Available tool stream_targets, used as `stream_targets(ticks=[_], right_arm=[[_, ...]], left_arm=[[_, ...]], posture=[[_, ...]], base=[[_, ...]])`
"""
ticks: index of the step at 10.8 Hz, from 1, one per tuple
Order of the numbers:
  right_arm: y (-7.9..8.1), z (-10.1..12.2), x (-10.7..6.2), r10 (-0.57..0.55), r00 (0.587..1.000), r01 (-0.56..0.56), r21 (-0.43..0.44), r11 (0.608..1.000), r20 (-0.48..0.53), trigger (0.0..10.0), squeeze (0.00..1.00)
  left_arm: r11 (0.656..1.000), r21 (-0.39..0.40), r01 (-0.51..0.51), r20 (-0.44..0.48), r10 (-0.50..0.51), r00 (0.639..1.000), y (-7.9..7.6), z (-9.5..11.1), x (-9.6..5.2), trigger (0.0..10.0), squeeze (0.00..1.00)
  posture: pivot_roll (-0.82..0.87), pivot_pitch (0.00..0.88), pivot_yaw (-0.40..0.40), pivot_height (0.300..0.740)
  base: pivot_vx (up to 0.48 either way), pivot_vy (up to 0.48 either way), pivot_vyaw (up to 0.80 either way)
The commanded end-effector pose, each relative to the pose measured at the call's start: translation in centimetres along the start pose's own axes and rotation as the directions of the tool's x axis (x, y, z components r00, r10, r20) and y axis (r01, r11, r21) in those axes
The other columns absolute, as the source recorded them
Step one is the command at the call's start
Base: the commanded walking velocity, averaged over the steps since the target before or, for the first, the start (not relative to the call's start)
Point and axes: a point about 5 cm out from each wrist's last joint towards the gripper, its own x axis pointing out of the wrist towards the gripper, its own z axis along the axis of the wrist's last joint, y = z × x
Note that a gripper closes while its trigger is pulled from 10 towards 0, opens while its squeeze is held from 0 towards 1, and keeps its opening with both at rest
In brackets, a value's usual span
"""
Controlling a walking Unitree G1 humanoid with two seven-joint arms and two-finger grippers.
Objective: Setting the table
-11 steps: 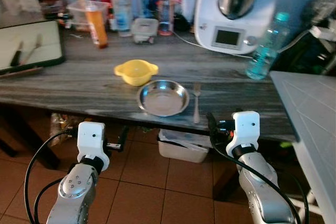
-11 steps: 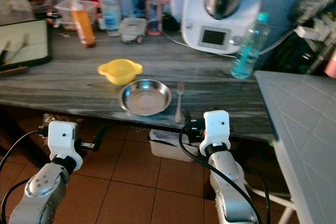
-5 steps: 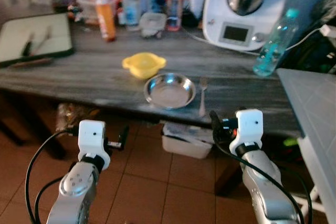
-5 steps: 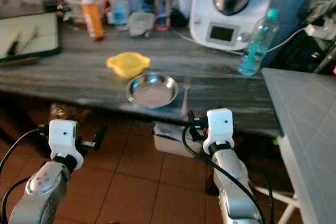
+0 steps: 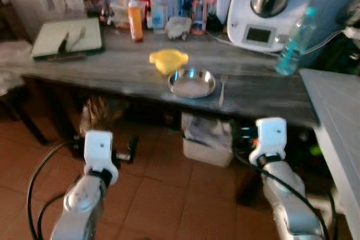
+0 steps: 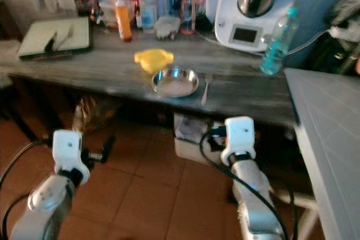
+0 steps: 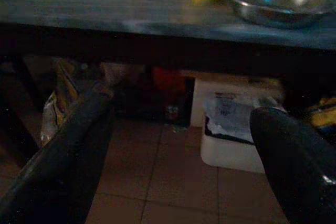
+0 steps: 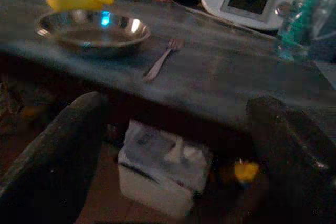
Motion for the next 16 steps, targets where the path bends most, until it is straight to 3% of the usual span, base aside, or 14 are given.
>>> stream_targets(ticks=[1, 7, 14, 16], right_arm=[[0.2, 0.5, 0.2, 0.001, 1.000, -0.001, 0.006, 1.000, 0.022, 10.0, 0.00], [-0.3, 0.4, 0.7, -0.034, 0.999, 0.034, -0.001, 0.999, 0.021, 10.0, 0.00], [0.1, 0.2, 0.7, -0.037, 0.999, 0.037, -0.011, 0.999, 0.022, 10.0, 0.00], [0.0, 0.2, 0.5, -0.046, 0.999, 0.046, -0.023, 0.999, 0.027, 10.0, 0.00]], left_arm=[[1.000, 0.015, -0.009, 0.013, 0.009, 1.000, 0.3, 0.5, 0.1, 10.0, 0.00], [0.999, 0.046, 0.009, 0.020, -0.010, 1.000, 0.2, 0.7, 0.3, 10.0, 0.00], [0.994, 0.067, 0.086, 0.084, -0.092, 0.992, -0.8, 1.5, 0.0, 10.0, 0.00], [0.992, 0.069, 0.108, 0.088, -0.114, 0.990, -1.0, 1.5, -0.1, 10.0, 0.00]], posture=[[0.12, 0.000, -0.019, 0.740], [0.13, 0.000, -0.015, 0.740], [0.14, 0.002, -0.013, 0.740], [0.13, 0.005, -0.006, 0.740]], base=[[-0.289, 0.000, 0.00], [-0.282, 0.000, 0.00], [0.000, 0.000, 0.00], [0.000, -0.298, 0.00]])
